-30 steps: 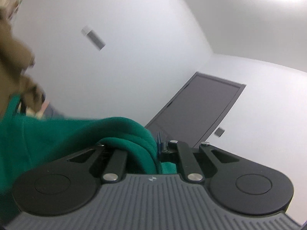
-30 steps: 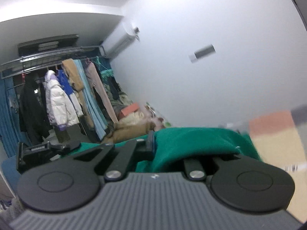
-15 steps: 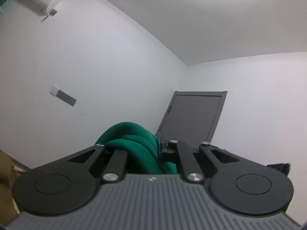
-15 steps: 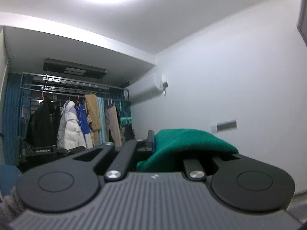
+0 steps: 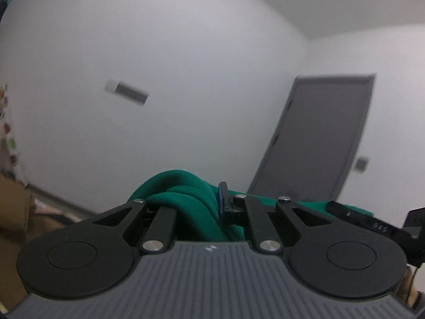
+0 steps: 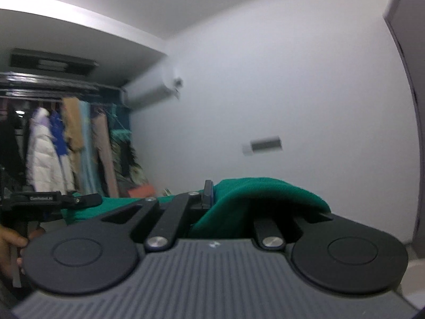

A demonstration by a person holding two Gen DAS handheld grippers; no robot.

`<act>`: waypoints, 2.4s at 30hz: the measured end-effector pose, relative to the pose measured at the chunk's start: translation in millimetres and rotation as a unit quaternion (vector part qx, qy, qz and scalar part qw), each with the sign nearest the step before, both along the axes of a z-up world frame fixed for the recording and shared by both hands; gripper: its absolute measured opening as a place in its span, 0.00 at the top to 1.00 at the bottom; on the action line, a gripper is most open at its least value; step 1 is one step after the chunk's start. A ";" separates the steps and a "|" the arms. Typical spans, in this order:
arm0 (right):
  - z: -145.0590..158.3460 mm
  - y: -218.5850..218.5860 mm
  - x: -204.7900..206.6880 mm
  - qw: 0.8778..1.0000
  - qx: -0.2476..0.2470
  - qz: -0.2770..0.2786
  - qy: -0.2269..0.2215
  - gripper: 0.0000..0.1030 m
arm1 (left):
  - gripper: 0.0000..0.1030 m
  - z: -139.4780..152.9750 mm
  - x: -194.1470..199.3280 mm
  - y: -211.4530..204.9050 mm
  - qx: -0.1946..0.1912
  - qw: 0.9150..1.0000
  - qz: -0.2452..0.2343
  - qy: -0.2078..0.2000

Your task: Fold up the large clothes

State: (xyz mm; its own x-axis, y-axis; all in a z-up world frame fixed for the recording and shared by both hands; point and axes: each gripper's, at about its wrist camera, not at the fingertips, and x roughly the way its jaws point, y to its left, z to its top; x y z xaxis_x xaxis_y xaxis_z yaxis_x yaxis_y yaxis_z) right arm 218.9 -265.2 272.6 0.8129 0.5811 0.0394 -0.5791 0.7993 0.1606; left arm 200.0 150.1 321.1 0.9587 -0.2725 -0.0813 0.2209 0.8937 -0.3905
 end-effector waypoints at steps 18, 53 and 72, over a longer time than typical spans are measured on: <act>-339.7 70.0 274.8 0.980 -0.062 -0.079 0.170 0.92 | 0.89 -328.9 294.5 40.3 -0.037 0.975 0.028 0.216; -321.8 39.1 160.3 0.967 -0.068 -0.096 0.228 0.45 | 0.39 -263.3 113.7 15.7 0.025 0.964 0.066 0.257; -340.8 68.9 -105.4 0.946 -0.148 0.015 0.289 0.26 | 0.39 -345.3 -80.4 -47.1 -0.003 0.938 0.014 0.347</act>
